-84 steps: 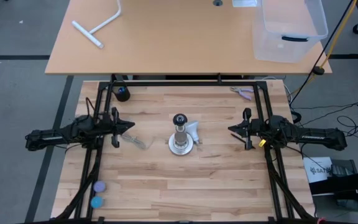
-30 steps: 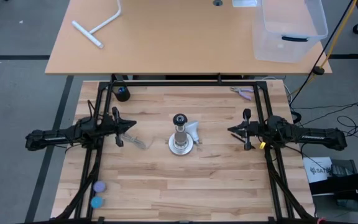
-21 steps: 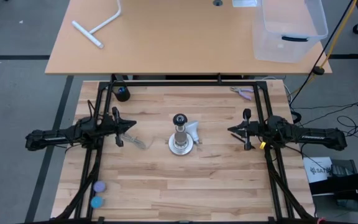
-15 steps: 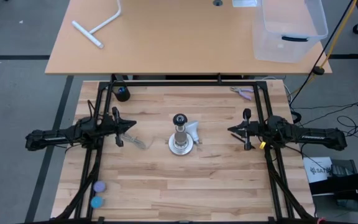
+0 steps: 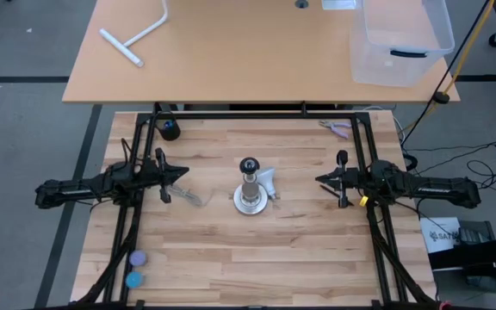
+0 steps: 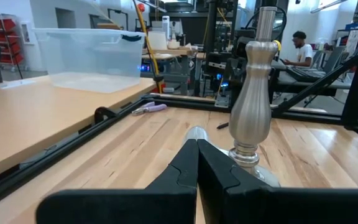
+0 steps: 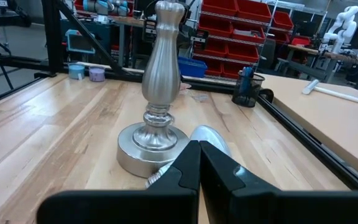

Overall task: Screw lightbulb
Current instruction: Return to Home Position

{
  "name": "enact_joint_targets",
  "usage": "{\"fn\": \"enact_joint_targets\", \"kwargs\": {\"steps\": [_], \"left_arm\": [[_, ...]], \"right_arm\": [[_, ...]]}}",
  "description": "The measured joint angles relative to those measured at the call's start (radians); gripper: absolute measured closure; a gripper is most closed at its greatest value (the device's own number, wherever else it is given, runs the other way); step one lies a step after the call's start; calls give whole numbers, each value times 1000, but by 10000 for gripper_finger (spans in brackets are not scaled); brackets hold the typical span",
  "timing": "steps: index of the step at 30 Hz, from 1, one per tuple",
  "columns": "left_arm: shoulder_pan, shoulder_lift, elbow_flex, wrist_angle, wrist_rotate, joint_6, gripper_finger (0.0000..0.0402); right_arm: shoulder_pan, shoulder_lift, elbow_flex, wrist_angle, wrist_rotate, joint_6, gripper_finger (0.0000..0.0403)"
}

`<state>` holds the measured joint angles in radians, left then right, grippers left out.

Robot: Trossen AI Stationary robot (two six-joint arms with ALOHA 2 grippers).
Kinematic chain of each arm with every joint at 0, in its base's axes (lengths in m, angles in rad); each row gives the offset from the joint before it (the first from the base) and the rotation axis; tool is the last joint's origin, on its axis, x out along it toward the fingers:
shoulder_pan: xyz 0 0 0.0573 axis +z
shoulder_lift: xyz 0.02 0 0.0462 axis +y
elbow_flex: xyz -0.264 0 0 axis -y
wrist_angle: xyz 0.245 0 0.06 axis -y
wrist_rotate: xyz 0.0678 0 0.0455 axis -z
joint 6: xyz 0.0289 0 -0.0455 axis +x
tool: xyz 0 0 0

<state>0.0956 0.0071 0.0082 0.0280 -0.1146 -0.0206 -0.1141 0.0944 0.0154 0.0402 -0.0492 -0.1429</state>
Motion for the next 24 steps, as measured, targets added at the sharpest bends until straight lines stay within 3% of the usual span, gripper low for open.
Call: {"fn": "enact_joint_targets", "kwargs": {"steps": [20,24], "left_arm": [[0,0,0,0,0,-3,399],[0,0,0,0,0,-3,399]], "right_arm": [[0,0,-1,-1,0,0,403],[-6,8,-1,16,262,0,403]]}}
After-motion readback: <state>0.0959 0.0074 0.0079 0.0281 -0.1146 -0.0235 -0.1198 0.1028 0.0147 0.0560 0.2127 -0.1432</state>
